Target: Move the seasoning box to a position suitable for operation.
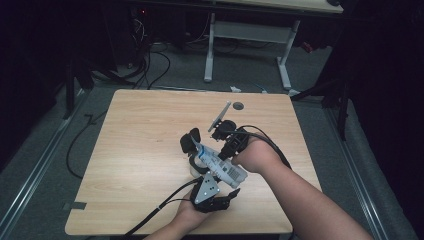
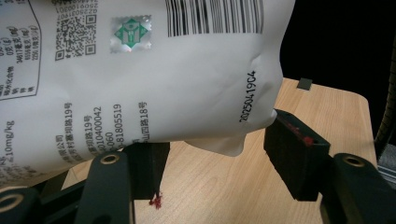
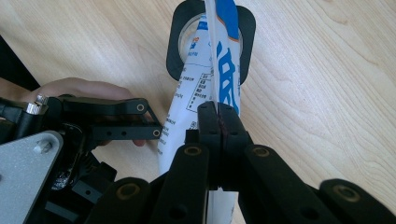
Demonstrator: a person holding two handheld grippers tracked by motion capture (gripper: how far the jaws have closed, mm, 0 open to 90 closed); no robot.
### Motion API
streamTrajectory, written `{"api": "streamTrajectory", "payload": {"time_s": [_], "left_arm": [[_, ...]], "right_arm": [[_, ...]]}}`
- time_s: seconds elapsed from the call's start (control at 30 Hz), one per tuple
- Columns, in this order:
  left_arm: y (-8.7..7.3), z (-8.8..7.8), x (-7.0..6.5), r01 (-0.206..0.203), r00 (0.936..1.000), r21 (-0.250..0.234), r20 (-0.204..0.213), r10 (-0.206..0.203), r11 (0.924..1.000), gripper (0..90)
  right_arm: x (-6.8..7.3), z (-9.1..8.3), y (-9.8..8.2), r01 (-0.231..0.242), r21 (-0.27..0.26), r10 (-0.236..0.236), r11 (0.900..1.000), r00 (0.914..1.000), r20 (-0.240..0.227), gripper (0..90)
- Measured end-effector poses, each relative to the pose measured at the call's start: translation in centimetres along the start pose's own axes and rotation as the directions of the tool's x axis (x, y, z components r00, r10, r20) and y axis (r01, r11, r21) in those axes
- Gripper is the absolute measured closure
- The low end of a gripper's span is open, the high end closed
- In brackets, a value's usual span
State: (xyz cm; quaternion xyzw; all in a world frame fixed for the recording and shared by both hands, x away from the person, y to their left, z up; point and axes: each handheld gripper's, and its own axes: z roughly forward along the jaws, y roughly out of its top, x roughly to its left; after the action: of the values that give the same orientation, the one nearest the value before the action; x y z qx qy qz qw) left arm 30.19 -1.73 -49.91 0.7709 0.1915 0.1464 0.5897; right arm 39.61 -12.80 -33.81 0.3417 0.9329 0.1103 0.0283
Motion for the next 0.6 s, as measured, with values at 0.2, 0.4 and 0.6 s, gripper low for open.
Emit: {"api": "streamTrajectory", "payload": {"time_s": [0.2, 0.4, 0.6], "left_arm": [[0.05, 0.01, 0.00, -0.001, 1.0000, -0.002, 0.000, 0.001, 1.0000, 41.5], [0.07, 0.01, 0.00, -0.001, 1.0000, -0.004, -0.002, 0.001, 1.0000, 41.5], [0.10, 0.02, 0.03, 0.002, 1.0000, -0.008, -0.003, -0.002, 1.0000, 41.5]], "right_arm": [[0.02, -0.11, 0.04, 0.004, 0.003, -0.004, 1.000, 1.0000, 0.001, 90.0], [0.00, -0.09, 0.11, 0.010, 0.001, -0.010, 1.000, 1.0000, 0.002, 90.0], [0.00, -0.13, 0.23, 0.010, 0.003, -0.010, 1.000, 0.9999, 0.004, 90.0]]}}
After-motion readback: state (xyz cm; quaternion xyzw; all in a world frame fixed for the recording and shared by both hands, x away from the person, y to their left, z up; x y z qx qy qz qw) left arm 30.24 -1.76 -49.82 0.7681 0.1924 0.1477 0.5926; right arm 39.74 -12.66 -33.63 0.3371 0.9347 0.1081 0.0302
